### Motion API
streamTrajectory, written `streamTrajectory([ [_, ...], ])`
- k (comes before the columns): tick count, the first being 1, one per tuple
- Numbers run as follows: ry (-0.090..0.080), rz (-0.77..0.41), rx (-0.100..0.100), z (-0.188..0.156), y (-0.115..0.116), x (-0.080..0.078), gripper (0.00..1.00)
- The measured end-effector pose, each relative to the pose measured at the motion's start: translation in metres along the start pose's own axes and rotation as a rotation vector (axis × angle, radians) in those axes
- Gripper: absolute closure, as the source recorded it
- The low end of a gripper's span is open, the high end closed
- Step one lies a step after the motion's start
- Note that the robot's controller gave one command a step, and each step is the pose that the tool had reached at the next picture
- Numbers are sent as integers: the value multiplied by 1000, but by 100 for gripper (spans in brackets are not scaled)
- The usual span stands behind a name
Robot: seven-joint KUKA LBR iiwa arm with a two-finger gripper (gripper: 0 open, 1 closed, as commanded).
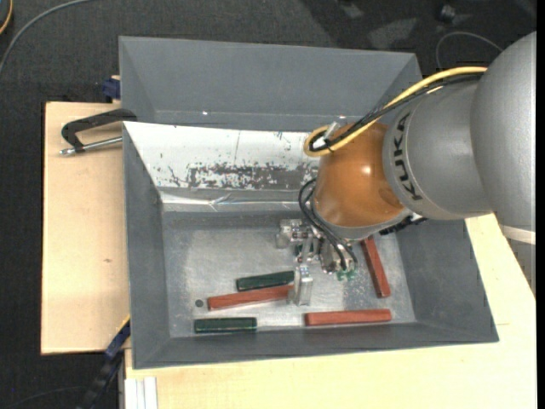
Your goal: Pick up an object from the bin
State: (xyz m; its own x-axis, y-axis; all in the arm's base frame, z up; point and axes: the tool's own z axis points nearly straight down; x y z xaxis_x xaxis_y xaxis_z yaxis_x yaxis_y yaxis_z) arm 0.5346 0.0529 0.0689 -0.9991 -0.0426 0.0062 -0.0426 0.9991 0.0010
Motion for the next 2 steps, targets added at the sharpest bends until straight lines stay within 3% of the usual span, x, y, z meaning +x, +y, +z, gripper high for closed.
streamTrajectory([
  [1,-13,1,0,-6,0,-4,100],
  [2,-10,1,-1,-4,0,-3,0],
])
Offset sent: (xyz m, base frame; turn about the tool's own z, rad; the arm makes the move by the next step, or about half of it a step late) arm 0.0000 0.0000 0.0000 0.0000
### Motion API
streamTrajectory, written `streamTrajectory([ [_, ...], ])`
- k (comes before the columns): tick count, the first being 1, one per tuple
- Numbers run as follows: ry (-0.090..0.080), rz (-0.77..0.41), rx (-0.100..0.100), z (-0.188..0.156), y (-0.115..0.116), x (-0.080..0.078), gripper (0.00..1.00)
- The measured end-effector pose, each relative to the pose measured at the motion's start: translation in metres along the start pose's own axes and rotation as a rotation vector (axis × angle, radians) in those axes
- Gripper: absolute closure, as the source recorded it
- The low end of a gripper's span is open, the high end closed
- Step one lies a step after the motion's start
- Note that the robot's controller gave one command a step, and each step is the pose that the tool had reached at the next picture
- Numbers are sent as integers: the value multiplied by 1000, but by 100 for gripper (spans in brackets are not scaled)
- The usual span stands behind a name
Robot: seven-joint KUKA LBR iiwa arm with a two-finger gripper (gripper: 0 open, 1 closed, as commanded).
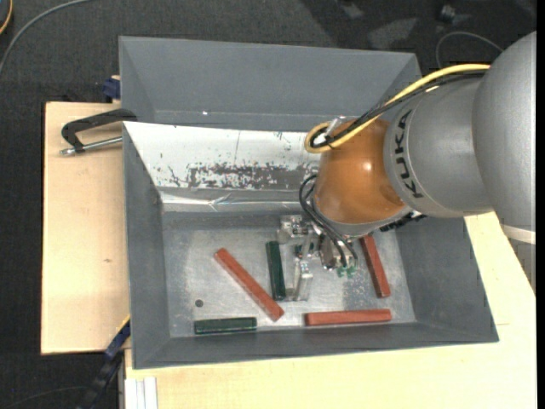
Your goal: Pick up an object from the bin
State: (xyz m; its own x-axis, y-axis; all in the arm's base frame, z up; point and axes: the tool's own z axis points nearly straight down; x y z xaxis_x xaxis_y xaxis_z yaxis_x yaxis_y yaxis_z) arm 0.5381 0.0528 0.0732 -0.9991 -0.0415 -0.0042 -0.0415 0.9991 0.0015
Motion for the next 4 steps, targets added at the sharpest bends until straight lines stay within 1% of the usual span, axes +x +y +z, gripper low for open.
streamTrajectory([
  [1,-4,51,-4,2,68,-30,0],
  [2,4,-33,-3,2,132,15,0],
  [3,4,194,-1,2,170,35,0],
  [4,0,232,1,2,128,18,0],
])
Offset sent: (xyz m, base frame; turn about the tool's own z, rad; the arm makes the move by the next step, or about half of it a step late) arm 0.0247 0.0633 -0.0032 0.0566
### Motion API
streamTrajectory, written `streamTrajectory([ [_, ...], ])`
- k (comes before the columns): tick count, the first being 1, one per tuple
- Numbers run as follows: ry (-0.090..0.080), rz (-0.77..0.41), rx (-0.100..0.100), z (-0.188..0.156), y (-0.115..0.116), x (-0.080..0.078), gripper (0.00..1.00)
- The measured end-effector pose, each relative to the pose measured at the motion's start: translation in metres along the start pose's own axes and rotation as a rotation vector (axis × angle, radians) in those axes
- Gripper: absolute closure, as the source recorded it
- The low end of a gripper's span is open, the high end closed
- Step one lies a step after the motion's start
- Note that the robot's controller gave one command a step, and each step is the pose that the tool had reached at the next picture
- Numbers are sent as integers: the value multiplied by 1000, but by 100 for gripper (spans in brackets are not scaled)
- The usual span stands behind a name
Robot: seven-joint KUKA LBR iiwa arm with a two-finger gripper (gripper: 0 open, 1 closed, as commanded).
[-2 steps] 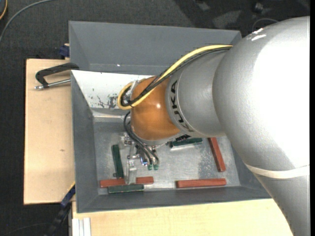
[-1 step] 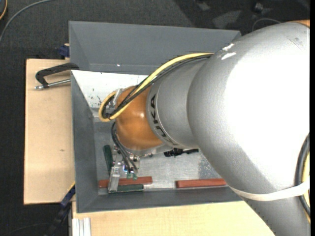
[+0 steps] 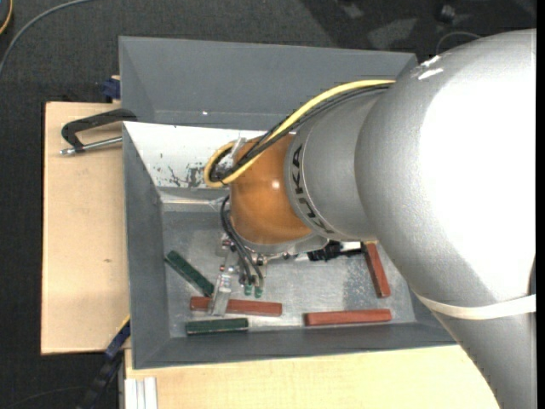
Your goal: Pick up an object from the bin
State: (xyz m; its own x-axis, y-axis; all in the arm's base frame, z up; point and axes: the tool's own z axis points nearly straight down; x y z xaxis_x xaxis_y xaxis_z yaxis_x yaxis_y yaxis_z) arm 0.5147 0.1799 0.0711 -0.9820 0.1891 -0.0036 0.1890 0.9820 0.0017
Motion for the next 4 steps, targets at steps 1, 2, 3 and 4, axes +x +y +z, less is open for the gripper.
streamTrajectory([
  [1,4,-62,1,0,-15,16,0],
  [2,5,-7,2,0,-56,13,0],
  [3,2,-10,-1,-1,-54,13,100],
  [4,-2,128,1,-1,33,12,100],
])
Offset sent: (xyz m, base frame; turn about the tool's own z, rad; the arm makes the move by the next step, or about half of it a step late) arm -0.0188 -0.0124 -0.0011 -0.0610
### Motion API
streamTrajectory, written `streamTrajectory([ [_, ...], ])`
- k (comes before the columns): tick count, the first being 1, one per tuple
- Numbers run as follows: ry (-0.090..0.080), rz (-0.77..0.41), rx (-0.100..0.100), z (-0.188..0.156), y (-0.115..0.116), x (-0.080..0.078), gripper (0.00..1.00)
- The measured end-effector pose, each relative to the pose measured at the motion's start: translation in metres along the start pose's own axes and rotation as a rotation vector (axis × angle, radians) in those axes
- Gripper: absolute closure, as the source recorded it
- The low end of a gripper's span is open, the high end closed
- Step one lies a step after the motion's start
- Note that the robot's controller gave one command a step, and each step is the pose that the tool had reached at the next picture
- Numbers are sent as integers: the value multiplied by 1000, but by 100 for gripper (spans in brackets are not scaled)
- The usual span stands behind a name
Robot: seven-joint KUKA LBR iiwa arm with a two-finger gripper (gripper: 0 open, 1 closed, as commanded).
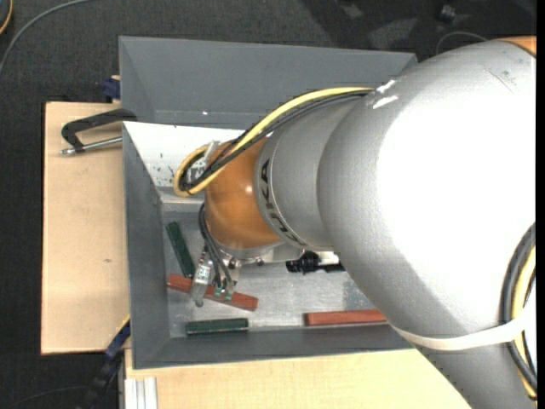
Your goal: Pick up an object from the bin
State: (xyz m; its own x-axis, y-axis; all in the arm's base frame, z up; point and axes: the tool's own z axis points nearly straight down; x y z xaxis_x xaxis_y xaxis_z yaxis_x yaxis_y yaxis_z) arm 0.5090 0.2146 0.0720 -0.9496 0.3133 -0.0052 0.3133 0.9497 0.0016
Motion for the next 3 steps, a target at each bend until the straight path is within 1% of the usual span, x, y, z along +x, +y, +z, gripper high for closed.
streamTrajectory([
  [1,-6,-24,-8,-155,13,-32,100],
  [2,2,-24,-1,-150,12,-30,0],
  [3,12,-288,4,-4,-4,-8,0],
])
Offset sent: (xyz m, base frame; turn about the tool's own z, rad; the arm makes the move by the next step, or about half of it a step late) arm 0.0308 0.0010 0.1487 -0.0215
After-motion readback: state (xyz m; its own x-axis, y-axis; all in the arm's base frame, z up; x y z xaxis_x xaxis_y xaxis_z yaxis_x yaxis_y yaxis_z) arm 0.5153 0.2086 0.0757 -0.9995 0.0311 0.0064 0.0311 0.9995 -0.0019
